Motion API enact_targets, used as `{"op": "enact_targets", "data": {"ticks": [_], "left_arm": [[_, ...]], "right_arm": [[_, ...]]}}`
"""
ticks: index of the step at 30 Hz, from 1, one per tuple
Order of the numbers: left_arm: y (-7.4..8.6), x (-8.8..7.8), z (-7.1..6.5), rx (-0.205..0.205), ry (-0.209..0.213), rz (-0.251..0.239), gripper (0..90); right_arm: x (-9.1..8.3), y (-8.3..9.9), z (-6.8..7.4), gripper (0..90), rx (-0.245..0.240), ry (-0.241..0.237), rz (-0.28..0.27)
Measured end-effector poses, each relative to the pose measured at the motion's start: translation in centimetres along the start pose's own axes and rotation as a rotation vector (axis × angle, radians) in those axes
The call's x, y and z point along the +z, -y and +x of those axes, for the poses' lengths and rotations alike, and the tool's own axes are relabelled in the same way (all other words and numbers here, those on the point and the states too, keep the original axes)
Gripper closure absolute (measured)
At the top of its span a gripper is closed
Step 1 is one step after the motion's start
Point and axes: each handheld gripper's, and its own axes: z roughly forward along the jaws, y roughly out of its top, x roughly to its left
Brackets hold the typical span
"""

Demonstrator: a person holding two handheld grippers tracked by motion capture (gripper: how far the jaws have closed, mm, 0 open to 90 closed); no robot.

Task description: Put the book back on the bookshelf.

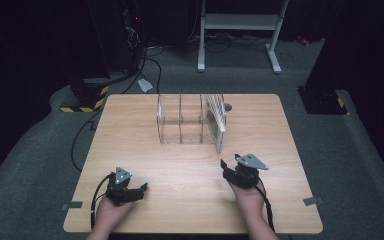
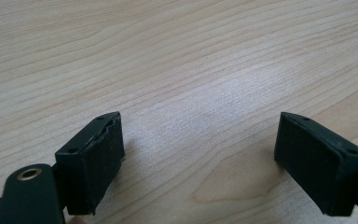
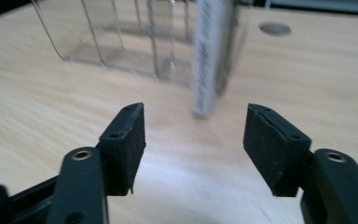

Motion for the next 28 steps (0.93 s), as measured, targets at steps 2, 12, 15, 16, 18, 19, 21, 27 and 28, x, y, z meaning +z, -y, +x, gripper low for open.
{"op": "enact_targets", "data": {"ticks": [2, 12, 15, 16, 18, 19, 21, 27, 28], "left_arm": [[0.0, 0.0, 0.0, -0.001, -0.001, 0.000, 15.6], [0.0, 0.0, 0.0, -0.005, -0.001, 0.001, 15.1], [0.0, 0.1, 0.0, -0.006, -0.002, 0.001, 14.9], [0.0, 0.1, 0.0, -0.006, -0.001, 0.001, 14.8], [0.0, 0.1, 0.0, -0.004, -0.002, 0.002, 14.8], [0.0, 0.1, 0.0, -0.004, -0.002, 0.002, 14.8], [0.0, 0.1, 0.0, -0.005, -0.003, 0.001, 14.8], [0.0, 0.1, 0.0, -0.004, -0.003, 0.001, 14.8], [0.0, 0.1, 0.0, -0.004, -0.003, 0.001, 14.8]], "right_arm": [[-0.9, 1.0, -1.3, 33.8, 0.018, 0.007, 0.037], [-4.0, 4.9, -6.0, 20.6, -0.054, 0.096, 0.252], [-4.4, 5.2, -6.6, 15.7, -0.009, 0.087, 0.272], [-4.4, 5.2, -6.6, 15.7, -0.010, 0.093, 0.273], [-4.4, 5.2, -6.4, 15.6, -0.004, 0.104, 0.273], [-4.3, 5.2, -6.2, 15.1, -0.002, 0.104, 0.273], [-4.1, 5.1, -5.8, 14.8, 0.000, 0.097, 0.276], [-4.1, 5.1, -5.9, 15.2, 0.011, 0.086, 0.267], [-4.1, 5.1, -5.9, 15.2, 0.011, 0.086, 0.267]]}}
